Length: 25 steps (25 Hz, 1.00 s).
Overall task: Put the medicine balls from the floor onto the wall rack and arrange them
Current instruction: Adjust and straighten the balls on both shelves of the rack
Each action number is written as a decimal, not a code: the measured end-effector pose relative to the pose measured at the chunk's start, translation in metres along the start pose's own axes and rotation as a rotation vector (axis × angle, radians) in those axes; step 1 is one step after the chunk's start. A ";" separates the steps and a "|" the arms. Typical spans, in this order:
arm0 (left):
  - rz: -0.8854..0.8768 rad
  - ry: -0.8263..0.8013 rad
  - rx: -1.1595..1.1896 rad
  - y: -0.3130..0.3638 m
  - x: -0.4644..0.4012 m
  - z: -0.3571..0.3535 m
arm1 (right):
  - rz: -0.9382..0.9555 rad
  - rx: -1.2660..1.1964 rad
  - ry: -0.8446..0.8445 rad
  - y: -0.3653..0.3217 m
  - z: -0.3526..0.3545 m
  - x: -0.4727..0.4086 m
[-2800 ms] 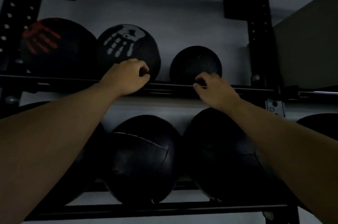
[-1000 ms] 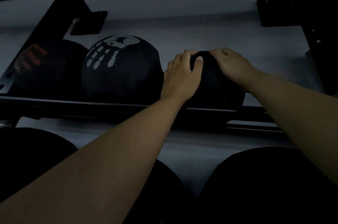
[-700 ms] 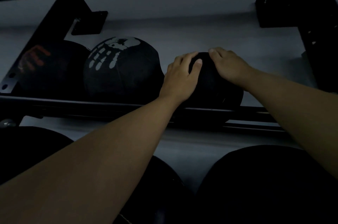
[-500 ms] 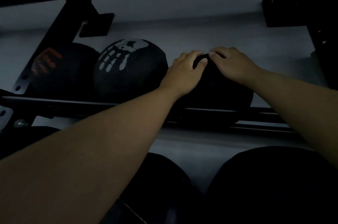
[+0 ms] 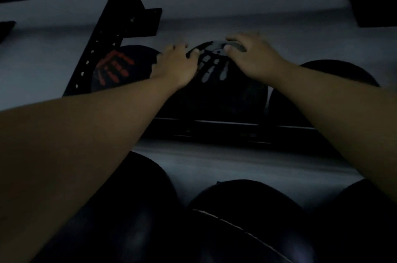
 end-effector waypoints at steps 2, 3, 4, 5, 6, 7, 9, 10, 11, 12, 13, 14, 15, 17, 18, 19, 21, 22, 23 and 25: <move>-0.018 -0.065 0.080 -0.007 0.002 -0.015 | 0.020 0.111 -0.018 -0.020 -0.023 -0.001; -0.020 -0.064 0.138 -0.006 0.004 -0.023 | 0.021 0.154 -0.017 -0.023 -0.030 0.000; -0.011 -0.046 0.188 -0.005 0.006 -0.029 | 0.020 0.181 -0.017 -0.022 -0.034 0.002; -0.002 -0.014 0.214 -0.003 0.007 -0.033 | 0.018 0.197 -0.022 -0.020 -0.036 0.004; -0.005 0.018 0.213 -0.002 0.009 -0.035 | 0.018 0.208 -0.035 -0.017 -0.035 0.006; -0.017 0.050 0.202 -0.001 0.010 -0.037 | 0.018 0.216 -0.051 -0.013 -0.035 0.007; -0.047 0.099 0.209 0.001 0.010 -0.039 | 0.020 0.206 -0.074 -0.011 -0.031 0.006; -0.053 0.113 0.218 0.001 0.009 -0.040 | 0.019 0.197 -0.075 -0.010 -0.030 0.005; -0.054 0.128 0.220 0.002 0.009 -0.039 | 0.018 0.191 -0.076 -0.009 -0.029 0.005; -0.056 0.138 0.212 0.002 0.010 -0.039 | 0.019 0.190 -0.077 -0.009 -0.028 0.005; -0.059 0.140 0.197 0.004 0.011 -0.039 | 0.023 0.193 -0.080 -0.008 -0.028 0.006; -0.066 0.133 0.183 0.006 0.013 -0.040 | 0.026 0.197 -0.079 -0.007 -0.028 0.008; -0.073 0.118 0.170 0.007 0.013 -0.039 | 0.025 0.195 -0.074 -0.007 -0.028 0.009; -0.083 0.072 0.148 0.005 0.011 -0.036 | 0.019 0.186 -0.054 -0.009 -0.028 0.011; -0.094 0.043 0.122 0.002 0.009 -0.033 | 0.018 0.185 -0.039 -0.012 -0.029 0.011; -0.111 0.015 0.081 -0.002 0.008 -0.028 | 0.013 0.185 -0.018 -0.015 -0.029 0.012; -0.148 -0.021 -0.001 -0.013 0.002 -0.013 | -0.013 0.185 0.043 -0.024 -0.027 0.011; -0.156 -0.019 -0.021 -0.020 -0.002 -0.004 | -0.029 0.190 0.073 -0.030 -0.026 0.009; -0.152 -0.003 -0.031 -0.029 -0.008 0.007 | -0.044 0.199 0.092 -0.037 -0.026 0.006; -0.133 0.064 -0.060 -0.054 -0.021 0.037 | -0.040 0.210 0.087 -0.062 -0.035 -0.004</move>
Point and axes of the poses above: each hand's wrist, its own x-axis away from the middle knuckle, its own z-axis out of the back of the hand, y = z × x, the point moved 7 cm from there along -x, towards the middle knuckle, and after that the axes turned 3 degrees about y, right-handed, at the moved point
